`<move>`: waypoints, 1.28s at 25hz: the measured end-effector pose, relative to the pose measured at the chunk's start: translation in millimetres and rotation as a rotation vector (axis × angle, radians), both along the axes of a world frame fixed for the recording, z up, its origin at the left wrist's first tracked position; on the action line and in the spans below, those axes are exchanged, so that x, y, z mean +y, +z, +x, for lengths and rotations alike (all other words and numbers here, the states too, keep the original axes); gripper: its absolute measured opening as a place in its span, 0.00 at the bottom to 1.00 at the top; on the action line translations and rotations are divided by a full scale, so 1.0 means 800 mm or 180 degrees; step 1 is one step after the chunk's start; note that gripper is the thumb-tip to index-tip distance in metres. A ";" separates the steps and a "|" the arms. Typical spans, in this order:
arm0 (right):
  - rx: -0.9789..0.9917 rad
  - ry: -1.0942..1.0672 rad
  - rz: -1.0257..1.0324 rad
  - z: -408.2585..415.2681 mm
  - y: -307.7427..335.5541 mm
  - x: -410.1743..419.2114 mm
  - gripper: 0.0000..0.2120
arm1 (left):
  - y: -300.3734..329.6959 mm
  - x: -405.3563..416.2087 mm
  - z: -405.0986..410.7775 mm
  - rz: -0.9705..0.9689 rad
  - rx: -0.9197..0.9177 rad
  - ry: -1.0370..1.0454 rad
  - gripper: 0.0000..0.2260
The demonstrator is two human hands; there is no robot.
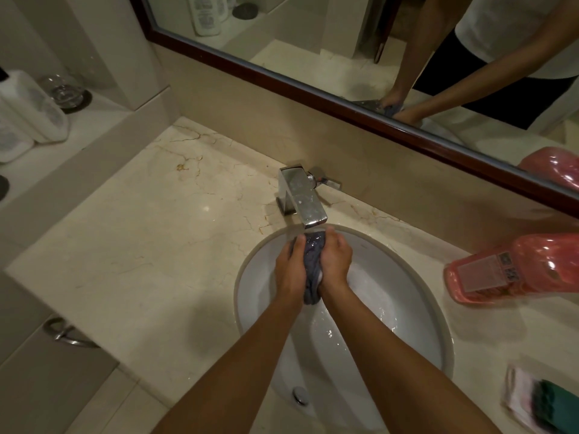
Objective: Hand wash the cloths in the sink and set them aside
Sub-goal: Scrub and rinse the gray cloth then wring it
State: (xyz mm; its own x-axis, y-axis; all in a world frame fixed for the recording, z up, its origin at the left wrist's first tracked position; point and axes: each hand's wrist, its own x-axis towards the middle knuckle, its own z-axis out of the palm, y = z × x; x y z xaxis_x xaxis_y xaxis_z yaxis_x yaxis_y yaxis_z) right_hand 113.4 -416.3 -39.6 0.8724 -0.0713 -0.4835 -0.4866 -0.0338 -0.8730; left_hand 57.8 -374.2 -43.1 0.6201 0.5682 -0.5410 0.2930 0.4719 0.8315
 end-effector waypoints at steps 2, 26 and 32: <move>0.0041 -0.0078 0.0139 -0.003 -0.003 0.000 0.16 | -0.005 0.001 0.002 0.0302 -0.0003 0.0072 0.11; -0.1035 0.0786 0.0136 0.057 0.070 -0.008 0.16 | 0.024 -0.005 -0.018 0.0195 -0.0155 0.0499 0.14; -0.0600 0.0922 0.0244 0.037 0.086 -0.066 0.21 | 0.050 -0.018 -0.030 0.0404 -0.0400 0.0189 0.16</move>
State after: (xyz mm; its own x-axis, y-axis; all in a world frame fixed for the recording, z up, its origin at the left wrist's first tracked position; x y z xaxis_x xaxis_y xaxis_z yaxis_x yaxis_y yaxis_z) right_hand 142.7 -469.4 28.9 0.9256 0.2224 -0.3064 -0.2964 -0.0777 -0.9519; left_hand 34.0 -388.5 -3.1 0.6415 0.6647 -0.3829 0.1578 0.3742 0.9138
